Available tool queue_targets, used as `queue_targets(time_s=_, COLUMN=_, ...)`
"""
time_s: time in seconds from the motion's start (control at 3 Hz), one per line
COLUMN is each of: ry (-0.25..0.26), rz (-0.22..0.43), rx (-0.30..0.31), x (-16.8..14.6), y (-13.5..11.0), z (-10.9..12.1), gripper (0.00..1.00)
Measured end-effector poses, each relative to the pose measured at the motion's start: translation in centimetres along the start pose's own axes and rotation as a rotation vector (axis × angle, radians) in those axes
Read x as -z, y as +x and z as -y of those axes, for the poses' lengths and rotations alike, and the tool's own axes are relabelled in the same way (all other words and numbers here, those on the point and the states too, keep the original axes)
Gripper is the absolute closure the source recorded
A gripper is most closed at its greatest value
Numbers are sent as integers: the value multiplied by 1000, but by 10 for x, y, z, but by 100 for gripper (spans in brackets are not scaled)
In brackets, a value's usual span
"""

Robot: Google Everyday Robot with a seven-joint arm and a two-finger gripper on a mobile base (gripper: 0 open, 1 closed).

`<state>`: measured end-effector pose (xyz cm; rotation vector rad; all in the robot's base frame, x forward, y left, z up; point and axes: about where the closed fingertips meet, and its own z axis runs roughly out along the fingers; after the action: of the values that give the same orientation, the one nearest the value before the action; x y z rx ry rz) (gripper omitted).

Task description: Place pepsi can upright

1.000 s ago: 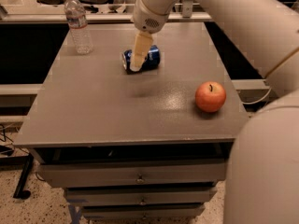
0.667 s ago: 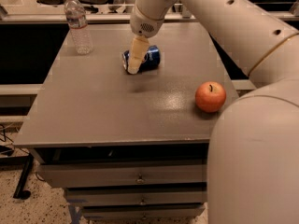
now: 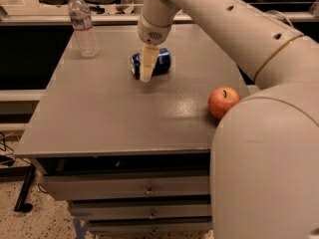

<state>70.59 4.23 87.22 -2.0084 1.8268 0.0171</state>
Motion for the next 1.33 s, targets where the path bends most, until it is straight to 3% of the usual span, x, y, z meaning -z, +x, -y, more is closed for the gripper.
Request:
queue_targets(time_s=0.33, ry=-1, rz=-41, rx=39, x=-8, y=4, z=-1, gripper=13)
queue_targets(time_s=1.0, ry=4, rz=-89, rx=86, x=-7, y=3, z=-2, gripper=59)
queue_targets(time_s=1.33, ry=12, rz=-45, rx=85, x=12, y=-10, z=-1, gripper=83)
